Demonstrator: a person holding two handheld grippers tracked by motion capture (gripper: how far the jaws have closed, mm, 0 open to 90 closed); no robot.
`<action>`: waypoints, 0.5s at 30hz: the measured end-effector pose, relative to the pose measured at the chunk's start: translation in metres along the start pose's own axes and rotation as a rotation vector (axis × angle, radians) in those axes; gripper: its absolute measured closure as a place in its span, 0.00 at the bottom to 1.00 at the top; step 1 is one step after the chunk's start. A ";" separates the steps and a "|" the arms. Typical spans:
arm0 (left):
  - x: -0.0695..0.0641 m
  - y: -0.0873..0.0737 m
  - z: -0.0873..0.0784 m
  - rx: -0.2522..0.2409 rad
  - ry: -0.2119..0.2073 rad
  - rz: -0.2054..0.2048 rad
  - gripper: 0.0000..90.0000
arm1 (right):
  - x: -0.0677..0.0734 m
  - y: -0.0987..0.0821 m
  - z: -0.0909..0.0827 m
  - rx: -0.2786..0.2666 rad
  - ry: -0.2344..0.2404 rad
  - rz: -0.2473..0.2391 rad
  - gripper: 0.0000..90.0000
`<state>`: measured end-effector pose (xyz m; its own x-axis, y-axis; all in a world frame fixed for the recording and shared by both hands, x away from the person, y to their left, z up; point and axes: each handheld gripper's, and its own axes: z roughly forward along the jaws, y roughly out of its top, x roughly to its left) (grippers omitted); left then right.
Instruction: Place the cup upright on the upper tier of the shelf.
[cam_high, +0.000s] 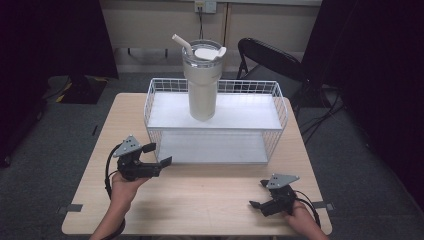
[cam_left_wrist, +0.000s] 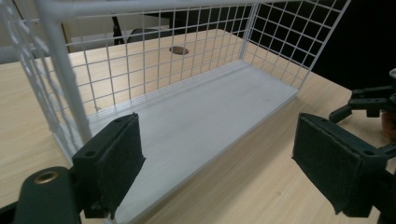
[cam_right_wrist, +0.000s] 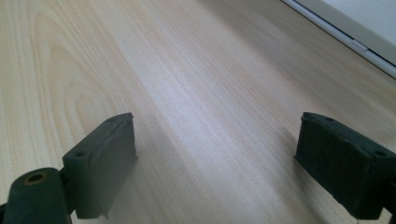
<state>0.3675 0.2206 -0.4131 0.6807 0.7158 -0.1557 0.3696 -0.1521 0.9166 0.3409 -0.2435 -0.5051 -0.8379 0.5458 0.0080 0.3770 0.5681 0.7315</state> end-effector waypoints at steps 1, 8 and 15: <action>0.001 -0.001 0.000 0.003 0.000 0.000 0.17 | 0.000 0.000 0.000 0.000 0.000 0.000 0.13; 0.007 -0.011 -0.004 0.006 0.014 -0.013 0.17 | 0.000 0.000 0.000 0.000 0.000 0.000 0.13; 0.014 -0.023 -0.007 0.012 0.034 -0.038 0.17 | 0.000 0.000 0.000 0.000 0.000 0.000 0.13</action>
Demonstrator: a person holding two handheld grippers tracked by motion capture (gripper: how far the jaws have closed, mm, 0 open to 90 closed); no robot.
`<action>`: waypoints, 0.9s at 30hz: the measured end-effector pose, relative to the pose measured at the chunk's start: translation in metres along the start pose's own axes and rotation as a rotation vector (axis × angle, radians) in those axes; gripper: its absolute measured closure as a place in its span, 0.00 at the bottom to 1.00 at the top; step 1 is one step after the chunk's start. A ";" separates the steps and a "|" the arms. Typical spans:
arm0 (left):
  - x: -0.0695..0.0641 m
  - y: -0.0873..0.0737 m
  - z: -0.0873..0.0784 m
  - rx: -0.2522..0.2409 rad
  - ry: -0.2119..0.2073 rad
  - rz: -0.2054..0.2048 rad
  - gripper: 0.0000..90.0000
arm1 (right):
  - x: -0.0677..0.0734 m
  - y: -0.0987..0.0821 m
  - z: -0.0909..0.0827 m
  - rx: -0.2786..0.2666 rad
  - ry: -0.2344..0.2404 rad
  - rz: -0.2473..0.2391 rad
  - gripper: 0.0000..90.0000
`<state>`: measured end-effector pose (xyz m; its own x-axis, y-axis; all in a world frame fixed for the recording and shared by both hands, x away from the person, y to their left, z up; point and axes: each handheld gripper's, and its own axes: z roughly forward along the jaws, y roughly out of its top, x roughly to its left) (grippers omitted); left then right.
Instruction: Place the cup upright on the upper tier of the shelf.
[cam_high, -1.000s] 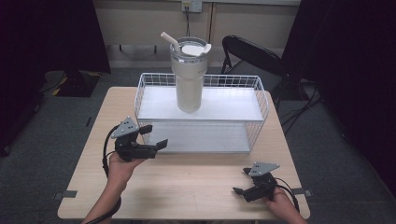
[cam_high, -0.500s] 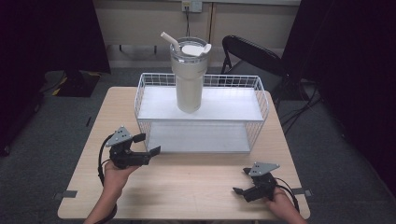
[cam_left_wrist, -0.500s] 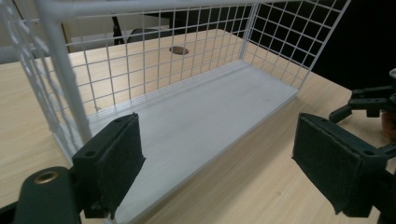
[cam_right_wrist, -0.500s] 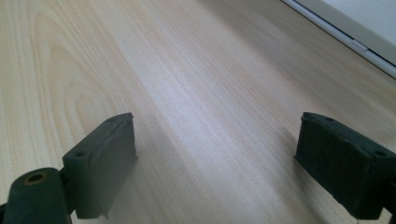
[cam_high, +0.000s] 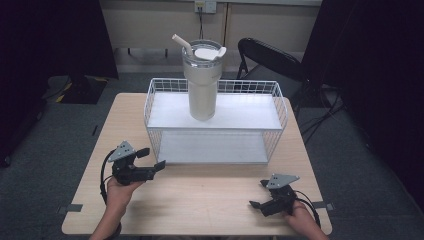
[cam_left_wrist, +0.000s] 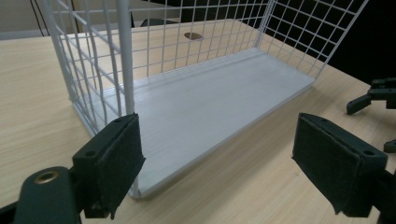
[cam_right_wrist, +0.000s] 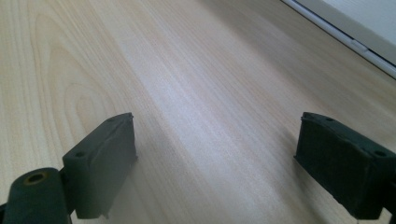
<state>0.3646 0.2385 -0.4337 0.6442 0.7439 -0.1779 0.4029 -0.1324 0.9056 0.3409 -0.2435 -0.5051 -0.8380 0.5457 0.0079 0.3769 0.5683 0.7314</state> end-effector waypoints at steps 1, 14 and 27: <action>0.001 -0.001 0.000 0.000 0.003 0.000 0.17 | 0.000 0.000 0.000 0.000 0.000 0.000 0.13; 0.014 -0.023 -0.006 0.027 0.041 -0.007 0.17 | 0.000 0.000 0.000 0.000 0.000 0.000 0.13; 0.024 -0.046 -0.010 0.070 0.085 -0.031 0.17 | 0.000 0.000 0.000 0.000 0.000 0.000 0.13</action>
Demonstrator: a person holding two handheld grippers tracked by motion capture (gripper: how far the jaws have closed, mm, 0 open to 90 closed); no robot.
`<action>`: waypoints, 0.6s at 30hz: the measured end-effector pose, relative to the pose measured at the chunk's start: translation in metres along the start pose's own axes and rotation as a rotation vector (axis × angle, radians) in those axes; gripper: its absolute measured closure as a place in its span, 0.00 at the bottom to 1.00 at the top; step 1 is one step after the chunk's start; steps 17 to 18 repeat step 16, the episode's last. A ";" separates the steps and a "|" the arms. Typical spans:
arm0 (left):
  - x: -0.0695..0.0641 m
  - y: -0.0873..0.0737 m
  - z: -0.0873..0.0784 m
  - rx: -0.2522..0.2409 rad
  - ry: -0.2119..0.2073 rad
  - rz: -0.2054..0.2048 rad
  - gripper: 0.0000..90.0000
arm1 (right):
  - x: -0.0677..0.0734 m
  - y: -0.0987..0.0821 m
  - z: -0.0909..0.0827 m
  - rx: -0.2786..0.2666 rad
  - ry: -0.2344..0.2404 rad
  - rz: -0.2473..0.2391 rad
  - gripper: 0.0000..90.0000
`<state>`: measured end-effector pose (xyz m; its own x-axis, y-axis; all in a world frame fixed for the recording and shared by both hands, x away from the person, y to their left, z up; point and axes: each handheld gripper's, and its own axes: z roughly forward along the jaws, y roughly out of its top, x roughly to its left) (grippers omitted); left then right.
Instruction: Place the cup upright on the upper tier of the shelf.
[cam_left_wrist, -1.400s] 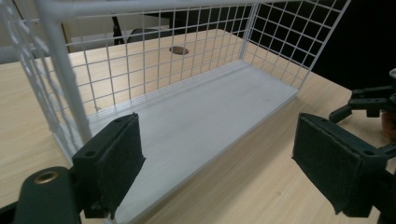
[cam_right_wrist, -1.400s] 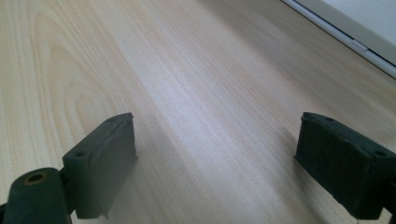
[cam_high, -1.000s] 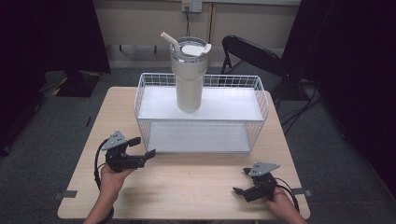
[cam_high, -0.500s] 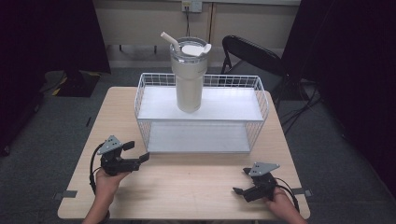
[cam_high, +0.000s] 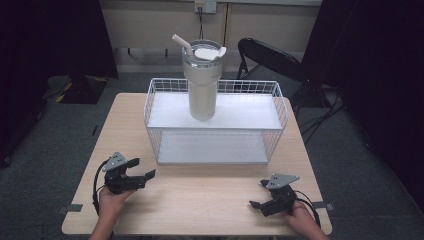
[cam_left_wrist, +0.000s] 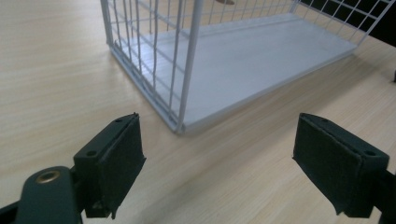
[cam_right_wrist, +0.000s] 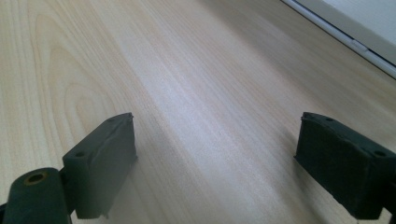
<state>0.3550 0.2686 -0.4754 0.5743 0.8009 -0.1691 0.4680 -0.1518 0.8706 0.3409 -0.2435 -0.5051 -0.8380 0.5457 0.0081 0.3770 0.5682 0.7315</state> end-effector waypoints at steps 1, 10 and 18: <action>0.001 -0.002 0.000 0.007 0.006 0.000 0.17 | 0.000 0.000 0.000 0.000 0.000 0.000 0.13; 0.007 -0.012 -0.007 0.048 0.051 0.002 0.18 | 0.000 0.000 0.000 0.000 0.000 0.000 0.13; 0.009 -0.014 -0.011 0.088 0.086 0.017 0.18 | 0.000 0.000 0.000 0.000 0.000 0.000 0.13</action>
